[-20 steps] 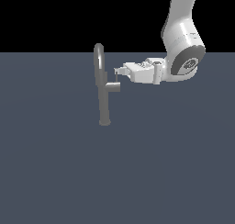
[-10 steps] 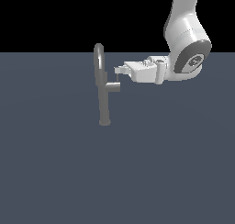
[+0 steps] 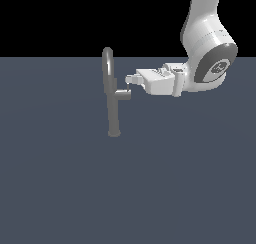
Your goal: Turn on the faucet by rotating a designated handle.
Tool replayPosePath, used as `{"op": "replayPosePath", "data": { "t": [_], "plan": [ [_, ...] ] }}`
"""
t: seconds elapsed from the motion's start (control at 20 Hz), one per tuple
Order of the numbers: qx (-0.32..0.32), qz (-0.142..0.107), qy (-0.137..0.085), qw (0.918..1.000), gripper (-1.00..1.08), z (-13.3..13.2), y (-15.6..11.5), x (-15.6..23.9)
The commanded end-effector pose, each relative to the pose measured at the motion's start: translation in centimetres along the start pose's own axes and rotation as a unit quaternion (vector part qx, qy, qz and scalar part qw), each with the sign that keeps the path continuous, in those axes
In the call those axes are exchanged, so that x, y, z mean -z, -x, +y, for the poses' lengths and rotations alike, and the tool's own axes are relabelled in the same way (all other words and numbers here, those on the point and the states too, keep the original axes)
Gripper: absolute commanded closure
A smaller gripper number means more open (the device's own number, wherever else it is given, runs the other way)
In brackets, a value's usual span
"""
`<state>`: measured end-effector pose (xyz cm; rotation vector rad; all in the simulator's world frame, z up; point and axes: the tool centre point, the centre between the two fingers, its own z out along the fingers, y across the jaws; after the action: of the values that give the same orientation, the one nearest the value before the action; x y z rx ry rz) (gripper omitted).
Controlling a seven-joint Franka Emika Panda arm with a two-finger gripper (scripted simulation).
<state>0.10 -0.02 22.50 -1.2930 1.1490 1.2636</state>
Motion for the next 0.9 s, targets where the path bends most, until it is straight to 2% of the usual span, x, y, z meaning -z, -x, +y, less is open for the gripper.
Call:
{"op": "replayPosePath", "data": {
  "t": [0.0,0.05,0.4,0.45,0.8,0.85],
  "plan": [
    [-0.012,-0.002,0.001,0.9999,1.08,1.1,-1.2,0.0],
    [0.0,0.0,0.0,1.0,1.08,0.2,-0.1,0.0],
    [-0.011,-0.002,0.001,0.9999,1.08,2.6,-3.3,0.0],
    [0.01,0.0,0.002,0.9999,1.08,1.4,-0.9,0.0],
    [-0.012,-0.002,0.001,0.9999,1.08,3.0,-6.2,0.0],
    [-0.012,-0.002,0.001,0.9999,1.08,3.0,-6.2,0.0]
  ]
}}
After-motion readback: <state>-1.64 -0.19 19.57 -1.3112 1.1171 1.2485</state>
